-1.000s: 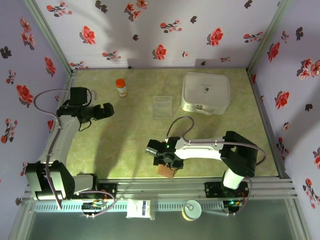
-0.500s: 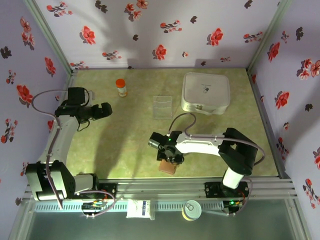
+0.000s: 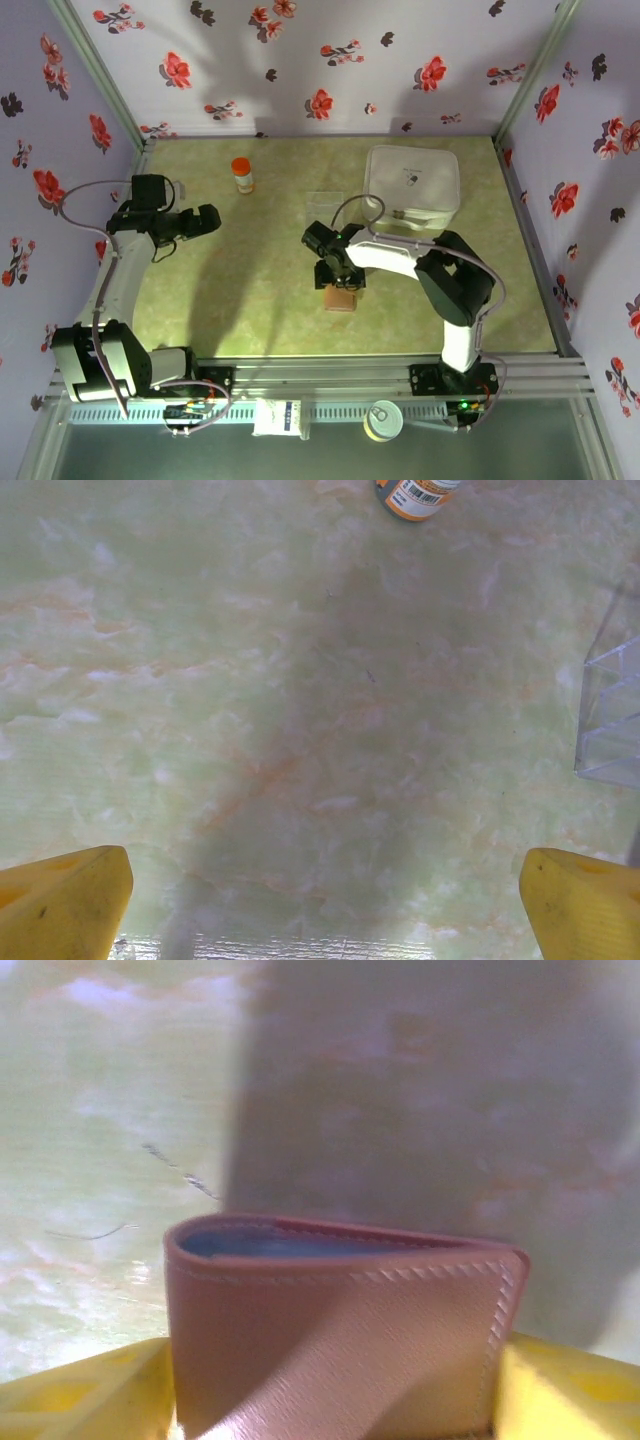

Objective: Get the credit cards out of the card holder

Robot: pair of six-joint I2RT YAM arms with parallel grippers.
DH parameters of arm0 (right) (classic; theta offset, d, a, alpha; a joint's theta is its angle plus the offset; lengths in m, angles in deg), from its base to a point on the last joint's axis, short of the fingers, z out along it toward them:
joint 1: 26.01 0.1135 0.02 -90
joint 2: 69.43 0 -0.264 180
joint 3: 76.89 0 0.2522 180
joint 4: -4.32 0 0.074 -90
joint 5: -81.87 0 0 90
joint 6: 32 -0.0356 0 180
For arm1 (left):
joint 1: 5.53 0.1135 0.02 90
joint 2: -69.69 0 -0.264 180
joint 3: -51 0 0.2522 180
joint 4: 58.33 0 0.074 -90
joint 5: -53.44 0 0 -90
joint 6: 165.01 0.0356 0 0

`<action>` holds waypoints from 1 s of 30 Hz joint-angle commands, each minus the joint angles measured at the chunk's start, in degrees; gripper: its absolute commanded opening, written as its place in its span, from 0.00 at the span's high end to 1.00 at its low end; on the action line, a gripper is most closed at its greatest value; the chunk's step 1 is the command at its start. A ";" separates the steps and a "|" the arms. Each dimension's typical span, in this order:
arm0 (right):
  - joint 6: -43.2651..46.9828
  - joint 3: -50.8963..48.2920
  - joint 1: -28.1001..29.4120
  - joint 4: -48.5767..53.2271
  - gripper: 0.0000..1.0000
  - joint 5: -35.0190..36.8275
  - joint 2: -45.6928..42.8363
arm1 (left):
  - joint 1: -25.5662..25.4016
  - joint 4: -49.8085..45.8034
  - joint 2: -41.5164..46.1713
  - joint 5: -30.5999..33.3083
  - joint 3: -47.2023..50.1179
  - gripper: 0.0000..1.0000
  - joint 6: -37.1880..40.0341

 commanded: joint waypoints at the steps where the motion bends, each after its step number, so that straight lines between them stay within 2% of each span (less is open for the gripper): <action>1: 5.67 2.67 -0.98 2.24 0.14 -0.28 1.78 | 0.49 -0.10 -0.16 -0.84 0.33 0.00 1.29; 10: 9.19 8.13 -2.42 3.30 0.11 -1.56 5.26 | 0.57 -0.03 -0.11 -0.84 0.24 0.00 1.29; 18: 10.85 13.02 -0.30 3.91 0.13 -5.91 7.38 | 0.68 -0.03 0.23 -0.92 0.35 0.00 1.24; 21: 10.74 14.27 0.20 5.30 0.13 -4.56 8.19 | 0.66 -0.04 0.21 -0.92 0.33 0.00 1.25; 24: 11.05 15.00 0.03 8.98 0.12 0.15 8.82 | 0.65 -0.06 0.22 -0.92 0.33 0.00 1.25; 27: 12.27 14.24 -0.26 10.66 0.09 0.46 8.54 | 0.71 -0.03 0.11 -1.05 0.33 0.00 1.24; 30: 14.02 12.29 -0.23 10.20 0.01 -3.43 7.86 | 0.69 -0.04 -0.03 -1.19 0.33 0.00 1.25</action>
